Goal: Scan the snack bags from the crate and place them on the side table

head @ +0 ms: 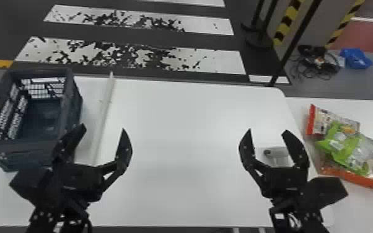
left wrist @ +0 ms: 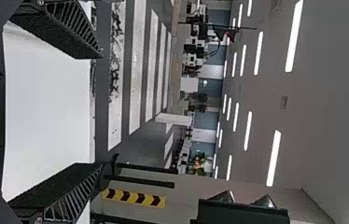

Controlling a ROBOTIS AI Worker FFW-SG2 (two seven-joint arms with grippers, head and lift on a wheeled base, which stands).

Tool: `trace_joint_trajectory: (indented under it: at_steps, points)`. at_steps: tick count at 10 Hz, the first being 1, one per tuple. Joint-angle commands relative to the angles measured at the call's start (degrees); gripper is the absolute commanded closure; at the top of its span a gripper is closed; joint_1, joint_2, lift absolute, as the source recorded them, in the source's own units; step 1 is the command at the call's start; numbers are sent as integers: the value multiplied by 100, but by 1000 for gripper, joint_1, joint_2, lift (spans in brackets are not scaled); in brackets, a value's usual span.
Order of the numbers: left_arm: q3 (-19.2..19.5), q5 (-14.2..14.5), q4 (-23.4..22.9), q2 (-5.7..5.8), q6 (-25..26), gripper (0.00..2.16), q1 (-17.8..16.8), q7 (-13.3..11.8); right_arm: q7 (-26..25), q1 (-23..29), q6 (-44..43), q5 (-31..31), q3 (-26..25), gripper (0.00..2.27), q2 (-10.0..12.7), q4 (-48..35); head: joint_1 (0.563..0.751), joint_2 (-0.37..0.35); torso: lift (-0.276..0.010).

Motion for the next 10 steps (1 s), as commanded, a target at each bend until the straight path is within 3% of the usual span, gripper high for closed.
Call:
trace_joint_trajectory:
  at_steps: [1, 10]
  points:
    - [-17, 0, 23, 5, 8, 39, -20, 0, 0, 0, 7, 0, 8, 63, 3, 0, 695, -111, -50]
    - [-79, 0, 5, 48, 78, 39, -11, -9, 0, 79, 7, 44, 105, 70, 3, -123, 695, -109, -50]
